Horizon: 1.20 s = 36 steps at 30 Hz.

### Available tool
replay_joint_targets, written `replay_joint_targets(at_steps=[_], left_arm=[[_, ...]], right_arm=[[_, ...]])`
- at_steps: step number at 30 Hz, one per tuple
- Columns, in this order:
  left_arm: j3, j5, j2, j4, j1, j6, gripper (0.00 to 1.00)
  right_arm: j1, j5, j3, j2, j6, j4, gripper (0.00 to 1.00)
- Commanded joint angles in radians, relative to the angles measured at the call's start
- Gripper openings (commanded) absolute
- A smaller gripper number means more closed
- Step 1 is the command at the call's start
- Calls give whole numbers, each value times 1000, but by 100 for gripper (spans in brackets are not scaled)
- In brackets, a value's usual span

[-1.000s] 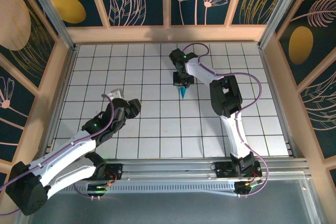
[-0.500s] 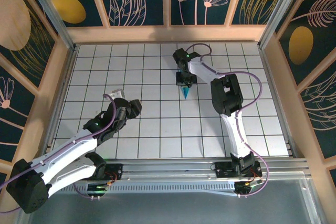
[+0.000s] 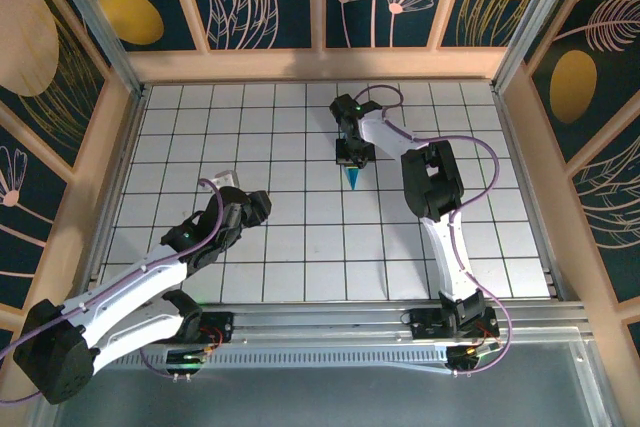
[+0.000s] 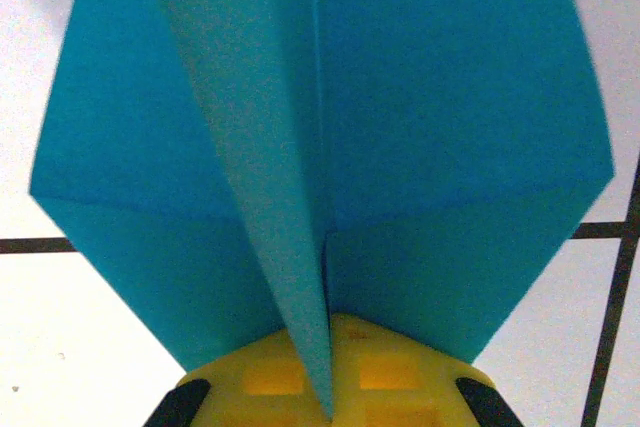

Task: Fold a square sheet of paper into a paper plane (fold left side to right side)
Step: Place the paper plane at the top-center of the table.

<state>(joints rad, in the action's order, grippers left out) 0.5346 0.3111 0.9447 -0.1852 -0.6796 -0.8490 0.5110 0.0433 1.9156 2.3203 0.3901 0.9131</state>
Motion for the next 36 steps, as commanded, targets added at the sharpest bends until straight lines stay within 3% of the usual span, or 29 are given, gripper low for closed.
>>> replay_joint_targets(at_steps=[1,36], left_arm=[[25,-14,7,9,3,-2,68],[19,-26,2,23,3,-14,70]], right_arm=[[-8,-11,-29,5,-15,1,3],[-14,-22,-87,-18,-14,-34,14]])
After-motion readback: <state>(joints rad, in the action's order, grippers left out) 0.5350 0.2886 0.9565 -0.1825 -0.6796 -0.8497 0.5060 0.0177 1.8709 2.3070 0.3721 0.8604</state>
